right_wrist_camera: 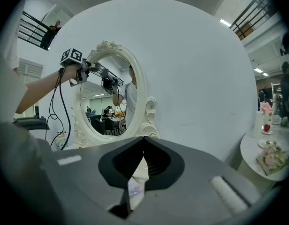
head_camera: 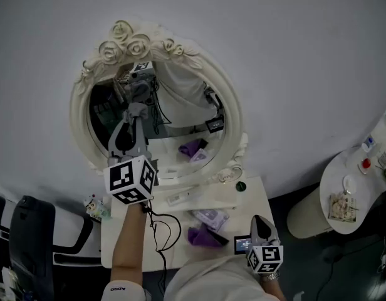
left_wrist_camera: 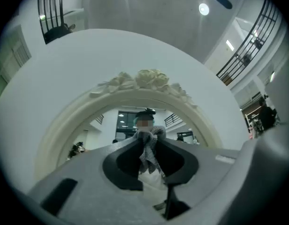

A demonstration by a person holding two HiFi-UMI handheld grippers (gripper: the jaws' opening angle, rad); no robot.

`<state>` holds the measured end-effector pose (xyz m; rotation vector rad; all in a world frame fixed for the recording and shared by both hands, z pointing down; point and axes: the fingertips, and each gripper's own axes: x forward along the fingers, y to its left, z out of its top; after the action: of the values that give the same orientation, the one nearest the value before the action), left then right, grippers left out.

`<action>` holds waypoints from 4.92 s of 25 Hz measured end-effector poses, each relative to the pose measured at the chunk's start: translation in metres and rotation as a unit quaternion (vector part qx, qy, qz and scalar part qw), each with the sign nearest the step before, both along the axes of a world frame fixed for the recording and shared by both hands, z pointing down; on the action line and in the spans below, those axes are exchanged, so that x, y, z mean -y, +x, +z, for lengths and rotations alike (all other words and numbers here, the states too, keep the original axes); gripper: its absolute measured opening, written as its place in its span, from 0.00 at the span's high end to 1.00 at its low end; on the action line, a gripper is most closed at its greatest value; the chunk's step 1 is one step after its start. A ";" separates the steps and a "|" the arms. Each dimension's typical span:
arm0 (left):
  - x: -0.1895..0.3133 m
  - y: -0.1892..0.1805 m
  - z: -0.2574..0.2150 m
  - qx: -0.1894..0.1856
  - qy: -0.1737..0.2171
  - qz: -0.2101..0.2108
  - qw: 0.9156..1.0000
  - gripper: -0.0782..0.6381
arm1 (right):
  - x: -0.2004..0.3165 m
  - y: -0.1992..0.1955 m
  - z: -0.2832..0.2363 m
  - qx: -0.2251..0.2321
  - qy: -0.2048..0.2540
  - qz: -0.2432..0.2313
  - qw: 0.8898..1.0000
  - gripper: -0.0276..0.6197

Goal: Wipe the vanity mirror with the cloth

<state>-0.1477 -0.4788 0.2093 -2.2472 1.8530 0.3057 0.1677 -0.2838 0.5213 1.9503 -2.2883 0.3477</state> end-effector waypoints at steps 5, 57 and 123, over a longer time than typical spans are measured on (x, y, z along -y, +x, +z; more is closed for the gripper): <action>0.005 0.099 0.026 0.002 -0.026 0.100 0.995 0.79 | -0.011 0.016 0.001 -0.004 -0.004 0.027 1.000 0.95; 0.021 0.070 0.118 0.014 -0.110 0.054 0.992 0.78 | 0.018 -0.012 0.012 -0.017 -0.025 -0.030 0.999 0.95; 0.032 0.206 0.210 0.045 -0.139 0.137 0.980 0.78 | -0.009 0.056 0.030 -0.043 -0.062 0.034 0.997 0.95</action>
<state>0.0581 -0.5109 0.4194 -2.6595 1.6276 -0.0172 0.2234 -0.2745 0.5513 1.9453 -2.0984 0.3940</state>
